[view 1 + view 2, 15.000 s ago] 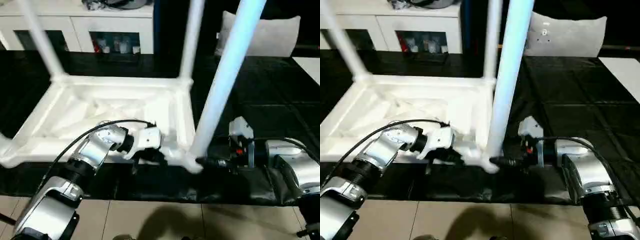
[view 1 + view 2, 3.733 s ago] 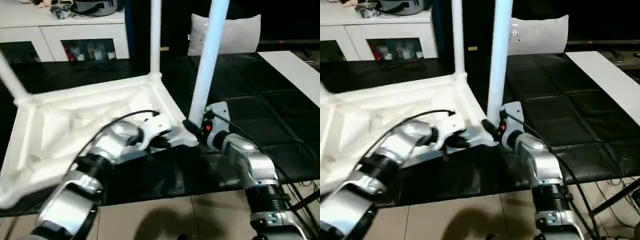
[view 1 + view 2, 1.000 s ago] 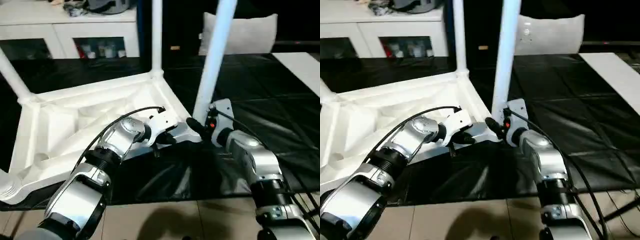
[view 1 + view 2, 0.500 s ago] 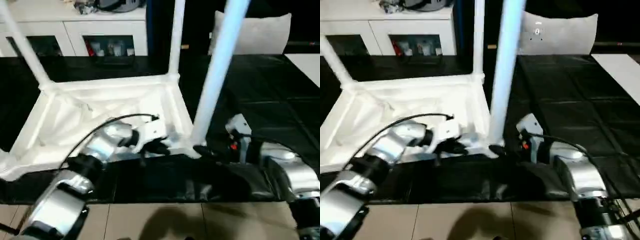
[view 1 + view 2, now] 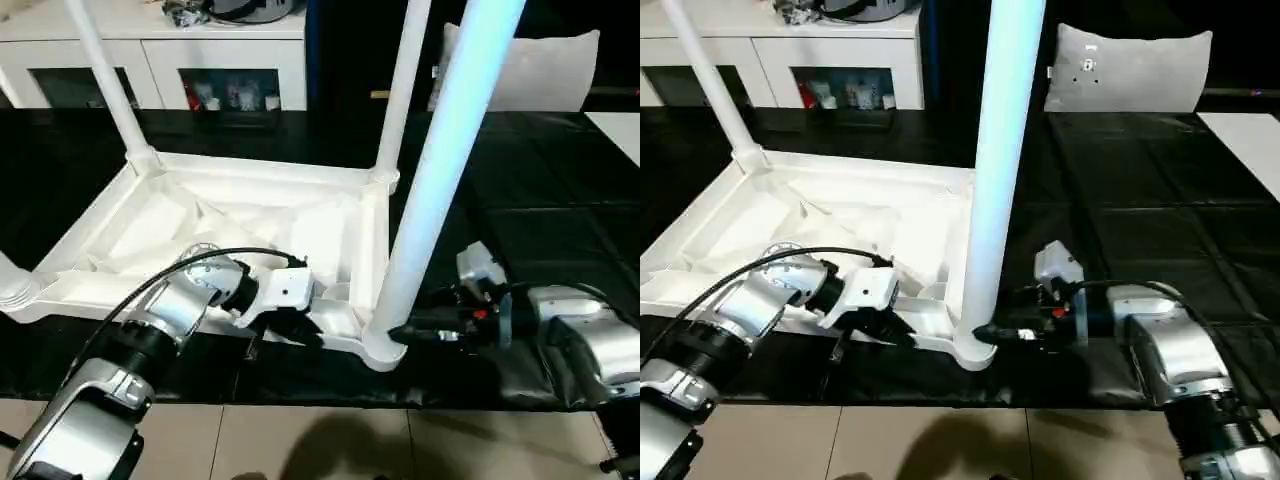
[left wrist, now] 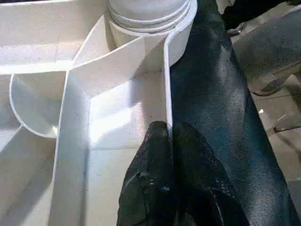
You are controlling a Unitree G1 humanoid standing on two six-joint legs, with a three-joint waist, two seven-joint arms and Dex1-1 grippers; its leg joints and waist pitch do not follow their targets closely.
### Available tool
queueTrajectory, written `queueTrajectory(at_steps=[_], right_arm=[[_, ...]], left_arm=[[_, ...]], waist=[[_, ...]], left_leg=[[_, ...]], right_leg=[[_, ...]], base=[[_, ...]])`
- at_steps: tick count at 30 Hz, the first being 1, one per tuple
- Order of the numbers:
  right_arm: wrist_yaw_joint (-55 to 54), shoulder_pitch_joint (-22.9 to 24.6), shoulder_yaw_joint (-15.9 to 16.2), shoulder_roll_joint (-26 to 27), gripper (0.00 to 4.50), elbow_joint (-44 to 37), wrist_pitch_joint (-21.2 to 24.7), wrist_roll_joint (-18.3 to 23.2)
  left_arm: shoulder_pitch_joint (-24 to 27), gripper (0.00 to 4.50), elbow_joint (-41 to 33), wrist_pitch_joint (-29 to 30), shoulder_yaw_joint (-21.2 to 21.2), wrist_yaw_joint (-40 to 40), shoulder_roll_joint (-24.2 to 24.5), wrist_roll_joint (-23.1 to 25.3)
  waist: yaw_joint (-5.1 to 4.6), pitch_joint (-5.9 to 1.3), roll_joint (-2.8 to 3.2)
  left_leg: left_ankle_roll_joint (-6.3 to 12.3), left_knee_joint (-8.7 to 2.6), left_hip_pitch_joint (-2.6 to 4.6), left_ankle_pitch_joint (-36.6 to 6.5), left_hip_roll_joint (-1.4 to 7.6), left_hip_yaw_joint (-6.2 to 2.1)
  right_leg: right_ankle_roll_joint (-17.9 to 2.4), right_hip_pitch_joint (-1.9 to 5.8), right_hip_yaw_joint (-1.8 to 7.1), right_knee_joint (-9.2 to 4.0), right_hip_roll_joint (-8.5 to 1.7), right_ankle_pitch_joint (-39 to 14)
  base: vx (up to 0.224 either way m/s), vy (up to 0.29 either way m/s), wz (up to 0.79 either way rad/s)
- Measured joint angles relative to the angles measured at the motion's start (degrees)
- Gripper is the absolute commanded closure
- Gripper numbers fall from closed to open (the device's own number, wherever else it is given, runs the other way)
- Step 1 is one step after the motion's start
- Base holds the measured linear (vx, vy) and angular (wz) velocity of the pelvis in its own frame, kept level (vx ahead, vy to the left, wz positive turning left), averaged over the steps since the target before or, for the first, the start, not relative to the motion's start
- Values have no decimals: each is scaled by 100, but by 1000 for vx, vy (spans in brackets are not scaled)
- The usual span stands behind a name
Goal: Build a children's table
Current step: Rotate leg to tighten
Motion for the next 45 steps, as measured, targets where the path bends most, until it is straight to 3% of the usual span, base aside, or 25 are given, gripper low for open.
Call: queueTrajectory(at_steps=[6, 14, 17, 20, 26, 33, 36, 39, 41, 45], right_arm=[[109, -20, 154, 33, 245, -1, -1, 23], [106, -20, 169, 31, 254, -16, 49, 40], [-30, -9, 144, 110, 254, -99, 233, 63], [-842, -7, -61, 398, 254, -158, 506, -37], [-2889, -405, -484, 1293, 255, 163, 925, -542], [-4899, -836, -716, 2187, 255, 561, 871, -1050], [-4967, -852, -774, 2245, 189, 640, 720, -1052], [-4921, -842, -783, 2241, 179, 628, 716, -1046], [-4835, -801, -786, 2176, 144, 604, 675, -1035], [-4345, -625, -703, 1873, 117, 516, 432, -1012]], left_arm=[[55, 450, -175, 72, -48, -80, 42, -11], [57, 450, -210, 163, -61, -87, 50, -16], [58, 450, -250, 431, -36, -50, -10, -59], [23, 450, -160, 899, 164, 430, -141, 14], [-454, 450, 464, 1582, 336, 1630, -680, 290], [-802, 450, 904, 1999, 469, 2793, -1237, 517], [-858, 450, 957, 2005, 488, 2847, -1279, 516], [-888, 450, 954, 1998, 483, 2789, -1296, 512], [-892, 450, 949, 1931, 475, 2744, -1301, 507], [-891, 450, 944, 1685, 394, 2612, -1261, 495]], waist=[[11, 0, 0], [9, 0, 0], [4, 0, 0], [-28, 0, -1], [-328, 6, -15], [-468, 4, -17], [-473, 4, -17], [-447, 3, -16], [-404, 3, -16], [-300, 3, -16]], left_leg=[[2, 0, -4, 0, 0, 1], [-1, 1, 0, 0, 0, 3], [0, 1, 2, 1, 0, 4], [-28, 2, 28, -7, -2, 20], [-49, 20, 30, -4, -1, 27], [-41, 17, 17, -11, -4, 17], [-24, 17, 0, -21, -4, 14], [9, 16, -24, -12, -4, 8], [13, 16, -47, -14, -5, 9], [22, 38, -79, -18, -10, 19]], right_leg=[[1, -4, 1, 1, 0, -1], [1, -4, 4, 5, 0, -1], [1, -4, 4, 5, 0, -1], [1, -1, 22, 23, 0, 0], [4, 1, 18, 10, 0, 2], [6, 9, 3, -14, -6, 3], [8, 4, 3, -14, -8, 4], [6, -15, 4, -8, -8, 5], [-11, -39, 7, 4, -9, 15], [-24, -98, 22, 76, -19, -9]], base=[[0, 0, 0], [0, 0, 0], [0, 0, 0], [0, 0, 0], [0, 0, 0], [0, 0, 0], [0, 0, 0], [0, 0, 0], [0, 0, 0], [0, 0, 0]])
